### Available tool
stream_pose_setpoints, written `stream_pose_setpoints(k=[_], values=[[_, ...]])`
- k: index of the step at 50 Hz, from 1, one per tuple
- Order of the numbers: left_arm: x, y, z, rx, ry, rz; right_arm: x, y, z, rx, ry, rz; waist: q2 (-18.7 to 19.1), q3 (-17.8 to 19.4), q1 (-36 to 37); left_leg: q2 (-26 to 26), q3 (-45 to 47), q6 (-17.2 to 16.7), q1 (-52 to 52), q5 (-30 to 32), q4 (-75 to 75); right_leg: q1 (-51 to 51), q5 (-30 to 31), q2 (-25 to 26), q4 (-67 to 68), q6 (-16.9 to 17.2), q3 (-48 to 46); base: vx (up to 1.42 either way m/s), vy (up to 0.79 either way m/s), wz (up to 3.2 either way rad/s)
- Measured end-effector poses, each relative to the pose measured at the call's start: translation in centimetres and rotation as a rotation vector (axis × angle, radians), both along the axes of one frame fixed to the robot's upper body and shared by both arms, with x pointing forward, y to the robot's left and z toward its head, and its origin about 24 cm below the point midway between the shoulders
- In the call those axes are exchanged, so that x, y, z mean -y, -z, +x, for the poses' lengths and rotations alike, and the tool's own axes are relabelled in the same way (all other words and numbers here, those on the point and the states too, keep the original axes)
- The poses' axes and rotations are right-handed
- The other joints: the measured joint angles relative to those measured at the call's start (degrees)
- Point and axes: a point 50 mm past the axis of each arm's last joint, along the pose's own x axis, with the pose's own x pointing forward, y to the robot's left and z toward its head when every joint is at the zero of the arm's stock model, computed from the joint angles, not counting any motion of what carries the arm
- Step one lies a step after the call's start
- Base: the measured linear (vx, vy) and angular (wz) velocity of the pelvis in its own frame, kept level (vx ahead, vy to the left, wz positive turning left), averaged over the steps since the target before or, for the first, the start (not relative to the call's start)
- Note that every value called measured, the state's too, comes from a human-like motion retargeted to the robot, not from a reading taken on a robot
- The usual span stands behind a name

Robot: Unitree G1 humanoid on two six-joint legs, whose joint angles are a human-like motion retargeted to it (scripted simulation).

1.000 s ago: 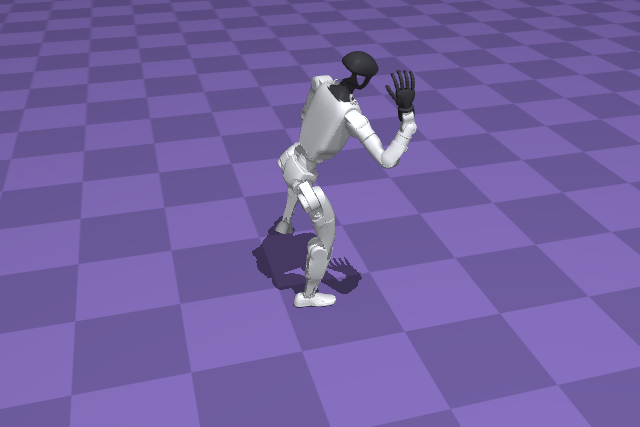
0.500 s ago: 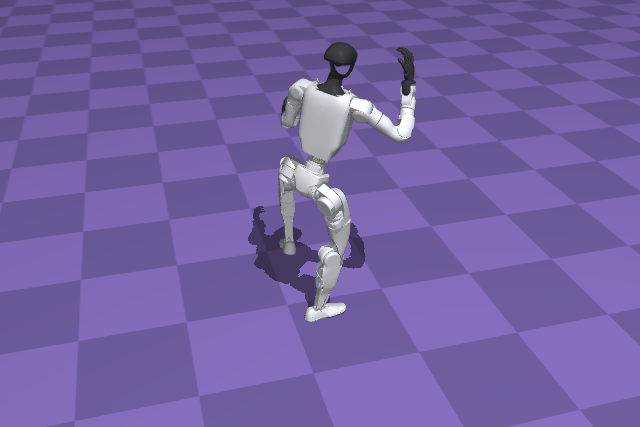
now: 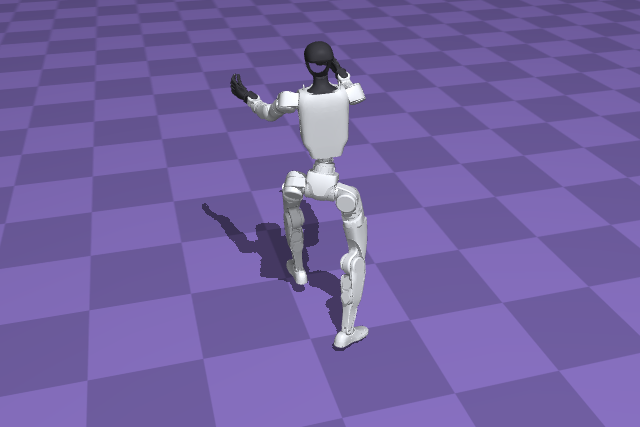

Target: Kungfu

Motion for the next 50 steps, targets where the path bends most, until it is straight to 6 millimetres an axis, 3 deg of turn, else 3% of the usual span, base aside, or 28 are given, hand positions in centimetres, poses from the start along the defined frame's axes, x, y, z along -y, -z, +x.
stream_pose_setpoints(k=[2,4,7,14,20,23,27,31,34,37,39,41,43,45,47,48,50], values=[[2.8,-1.3,2.4,-0.014,0.117,-0.129,0.5,-0.6,0.9,-0.075,0.041,0.048,2.59,4.54,-0.41,0.81,-2.97,-1.04,0.05,-4.67,4.11,4.83,-0.33,5.49,-3.16,-2.24,-2.10,-0.13,-0.07,1.56],[3.9,-2.0,3.2,0.009,0.192,-0.217,0.9,-0.3,1.2,-0.118,0.077,0.100,1.70,5.61,-0.48,-0.56,-5.08,-2.39,-0.51,-5.58,4.33,5.59,-1.30,8.25,-5.22,-1.69,3.13,0.31,-0.10,1.21],[4.1,-4.1,3.5,0.069,0.187,-0.214,2.0,-2.1,1.2,-0.051,0.156,0.126,-1.53,8.59,-0.01,-3.67,-4.99,-3.30,-0.43,-4.37,1.56,4.54,-2.26,8.92,-7.67,2.09,10.59,0.12,-0.16,0.85],[3.9,-8.4,3.8,0.083,0.181,-0.061,2.7,-4.8,1.1,0.030,0.237,0.100,-4.62,11.07,-0.01,-4.53,-5.09,-5.40,-1.38,-7.25,1.87,5.90,-1.54,8.23,-11.75,0.55,4.44,0.11,-0.12,0.35],[3.6,-9.1,3.5,0.118,0.163,-0.028,3.0,-5.3,0.7,0.102,0.341,0.092,-6.42,10.92,-0.91,-8.42,-7.32,-3.79,-2.19,-6.88,2.49,7.21,3.43,6.92,-12.68,3.61,3.39,0.26,0.02,0.39],[2.9,-8.5,3.3,0.102,0.136,-0.018,3.1,-4.5,0.6,0.117,0.405,0.101,-6.38,9.88,-1.48,-8.19,-6.42,-2.11,-1.35,-7.02,2.03,7.74,10.46,7.26,-13.12,5.80,2.27,0.29,0.04,0.15],[2.6,-7.6,3.3,0.080,0.140,-0.043,3.0,-3.0,0.7,0.083,0.452,0.111,-5.94,9.06,-1.75,-8.37,-8.28,-2.86,0.27,-6.59,-0.48,7.23,21.37,8.82,-12.74,5.95,3.50,0.33,0.03,0.06],[2.5,-5.0,3.2,0.010,0.170,-0.034,3.1,-0.4,0.6,0.005,0.427,0.081,-5.31,8.75,-2.71,-11.33,-8.40,-2.16,5.09,-7.36,-3.88,8.62,30.35,6.63,-9.52,5.95,3.45,0.39,0.21,0.25],[3.4,-0.9,3.0,-0.117,0.226,-0.022,3.7,3.9,0.1,-0.109,0.411,-0.024,-3.22,8.44,-4.93,-13.58,-9.82,-0.93,9.46,-6.76,-6.55,8.22,30.52,6.77,-3.78,3.69,5.47,0.40,0.20,0.75],[5.2,5.7,2.0,-0.313,0.335,-0.068,4.6,11.5,-1.8,-0.325,0.413,-0.156,-0.49,7.05,-8.89,-16.47,-14.76,-0.01,12.63,-5.58,-8.85,4.17,19.05,10.84,2.25,5.40,11.84,0.39,0.13,1.07],[7.2,11.2,0.3,-0.477,0.426,-0.136,4.8,18.1,-4.6,-0.530,0.427,-0.222,1.29,6.79,-10.74,-17.46,-17.50,0.66,15.09,-5.19,-9.96,-1.33,11.47,15.77,5.74,5.95,22.22,0.30,0.09,0.63],[9.4,16.4,-2.3,-0.656,0.526,-0.214,4.8,25.1,-9.0,-0.808,0.445,-0.274,2.73,7.59,-11.66,-18.49,-19.27,1.42,17.97,-5.10,-11.10,-6.66,6.81,17.91,6.67,4.37,28.64,0.19,0.14,0.11],[11.1,21.1,-5.7,-0.862,0.620,-0.300,4.9,31.7,-15.4,-1.173,0.436,-0.343,4.03,8.31,-13.31,-19.46,-20.23,1.85,20.73,-5.05,-12.34,-12.58,5.34,17.96,5.07,-0.26,30.70,0.17,0.17,0.05],[13.2,24.9,-9.5,-1.057,0.698,-0.380,5.4,36.6,-24.1,-1.613,0.387,-0.442,5.69,8.64,-16.75,-19.33,-19.90,1.50,23.47,-4.95,-13.63,-18.98,7.99,19.01,0.52,-5.69,31.63,0.18,0.15,0.58],[16.3,27.0,-12.2,-1.119,0.757,-0.437,6.7,38.8,-34.0,-2.048,0.299,-0.567,7.15,9.21,-21.80,-20.12,-19.77,1.90,26.26,-4.84,-14.78,-24.62,19.89,18.45,-6.96,-9.34,30.49,0.21,0.15,1.28],[18.2,27.6,-13.2,-1.113,0.772,-0.477,7.3,38.9,-39.1,-2.236,0.254,-0.628,8.06,10.10,-24.49,-20.83,-20.96,2.34,28.04,-4.75,-15.48,-27.00,27.12,17.56,-10.76,-10.75,28.38,0.21,0.14,1.36],[22.2,27.9,-14.6,-1.068,0.786,-0.591,8.2,37.8,-48.3,-2.518,0.200,-0.725,10.64,12.49,-27.87,-21.15,-23.17,3.78,31.86,-4.42,-17.59,-31.81,32.22,19.04,-17.32,-13.03,27.14,0.15,0.13,0.75]])
